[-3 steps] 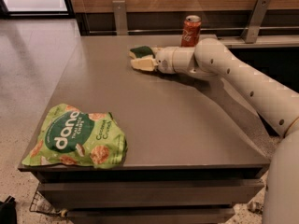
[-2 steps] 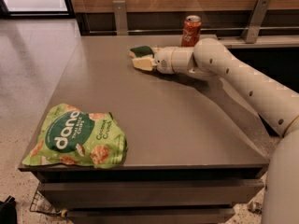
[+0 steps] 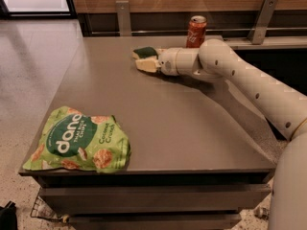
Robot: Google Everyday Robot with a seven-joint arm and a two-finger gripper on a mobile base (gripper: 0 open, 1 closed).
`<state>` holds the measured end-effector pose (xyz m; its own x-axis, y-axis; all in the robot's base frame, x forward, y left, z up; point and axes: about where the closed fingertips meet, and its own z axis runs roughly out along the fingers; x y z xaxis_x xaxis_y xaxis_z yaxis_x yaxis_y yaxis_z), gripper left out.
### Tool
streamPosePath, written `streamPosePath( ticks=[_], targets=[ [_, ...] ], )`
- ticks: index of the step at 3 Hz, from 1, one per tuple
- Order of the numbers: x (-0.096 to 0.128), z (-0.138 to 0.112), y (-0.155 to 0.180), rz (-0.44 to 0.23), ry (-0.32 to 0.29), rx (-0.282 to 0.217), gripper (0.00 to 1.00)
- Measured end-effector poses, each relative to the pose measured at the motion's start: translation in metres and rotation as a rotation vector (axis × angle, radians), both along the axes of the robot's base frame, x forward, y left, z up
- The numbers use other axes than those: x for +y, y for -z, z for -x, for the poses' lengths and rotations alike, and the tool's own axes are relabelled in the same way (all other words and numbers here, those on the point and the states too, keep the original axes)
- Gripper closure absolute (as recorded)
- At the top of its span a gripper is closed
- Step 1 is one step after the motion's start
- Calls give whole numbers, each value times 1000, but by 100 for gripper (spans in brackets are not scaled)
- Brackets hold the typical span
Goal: Move sponge near green rice chip bag
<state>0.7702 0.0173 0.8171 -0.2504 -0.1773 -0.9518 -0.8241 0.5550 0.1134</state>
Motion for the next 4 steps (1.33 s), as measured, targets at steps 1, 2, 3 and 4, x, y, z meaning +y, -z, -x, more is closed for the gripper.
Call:
streamPosePath(
  ticks=[1,2,3,4],
  targets=[
    [-4,5,-13,-16,-30,-7,100],
    [-27,29,-38,-10,-60,-33,100],
    [-58,64,-63,6,-83,-70,100],
    [-86,108,-83,30,-94,-84,100]
  ],
)
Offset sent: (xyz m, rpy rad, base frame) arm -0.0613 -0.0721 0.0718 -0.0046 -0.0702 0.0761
